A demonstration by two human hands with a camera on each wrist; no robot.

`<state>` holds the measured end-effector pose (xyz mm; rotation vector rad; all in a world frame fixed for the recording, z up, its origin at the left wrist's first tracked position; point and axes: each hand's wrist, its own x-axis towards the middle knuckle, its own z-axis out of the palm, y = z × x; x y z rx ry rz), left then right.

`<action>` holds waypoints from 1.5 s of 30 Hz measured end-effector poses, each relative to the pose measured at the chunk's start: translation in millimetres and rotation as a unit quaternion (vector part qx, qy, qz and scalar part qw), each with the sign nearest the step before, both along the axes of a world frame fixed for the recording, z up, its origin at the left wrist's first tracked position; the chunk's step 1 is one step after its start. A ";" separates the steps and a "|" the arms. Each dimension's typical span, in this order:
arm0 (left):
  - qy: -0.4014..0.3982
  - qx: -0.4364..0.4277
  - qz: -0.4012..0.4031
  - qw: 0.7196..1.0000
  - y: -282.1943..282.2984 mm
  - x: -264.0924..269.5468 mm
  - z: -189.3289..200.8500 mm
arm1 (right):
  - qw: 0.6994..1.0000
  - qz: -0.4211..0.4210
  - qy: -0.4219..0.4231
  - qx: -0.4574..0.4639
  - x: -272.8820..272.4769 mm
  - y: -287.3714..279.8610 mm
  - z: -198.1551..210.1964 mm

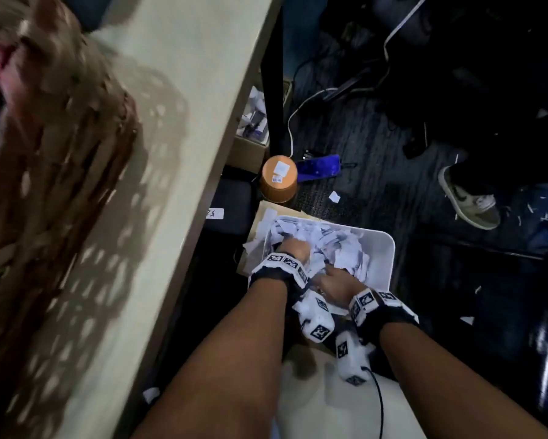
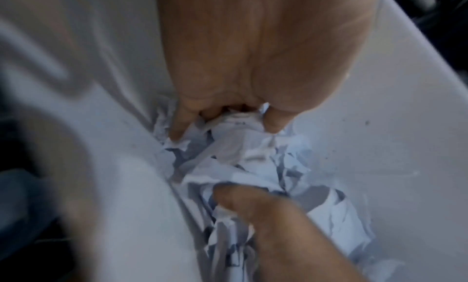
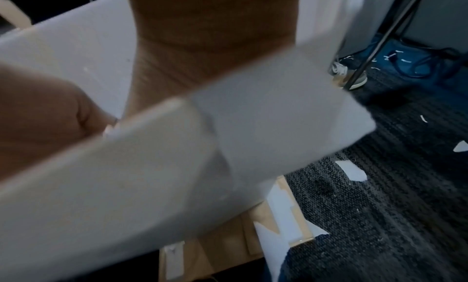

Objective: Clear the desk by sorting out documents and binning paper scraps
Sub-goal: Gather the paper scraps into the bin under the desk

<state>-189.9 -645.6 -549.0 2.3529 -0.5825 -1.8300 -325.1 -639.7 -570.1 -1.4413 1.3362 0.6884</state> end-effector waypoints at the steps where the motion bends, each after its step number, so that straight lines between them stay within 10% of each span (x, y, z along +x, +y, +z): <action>1: -0.004 -0.019 -0.012 1.000 4.9 -0.1 0.1 | 1.000 -0.010 -0.004 0.014 2.2 -0.8 6.0; 16: 0.096 -0.168 0.095 0.976 78.0 14.4 251.5 | 0.970 -0.055 -0.126 -0.202 20.3 -1.5 256.2; 20: 0.131 -0.217 0.008 0.967 145.7 27.7 324.4 | 0.960 -0.081 -0.197 -0.181 44.1 48.9 321.8; 25: 0.151 -0.245 0.068 0.955 278.9 79.0 373.6 | 0.963 0.151 -0.202 -0.095 106.1 139.8 376.4; 32: -0.050 -0.297 0.323 0.897 487.0 156.0 393.0 | 0.838 0.463 -0.282 -0.059 223.3 291.9 395.6; 38: -0.329 -0.219 0.470 0.789 639.4 165.0 370.9 | 0.649 0.628 -0.379 -0.201 258.7 388.4 358.0; 41: -0.387 -0.163 0.436 0.796 696.0 146.6 353.3 | 0.565 0.705 -0.356 -0.241 263.8 416.8 346.8; 45: -0.370 -0.160 0.369 0.837 743.0 114.0 336.8 | 0.600 0.676 -0.331 -0.270 269.3 434.4 338.2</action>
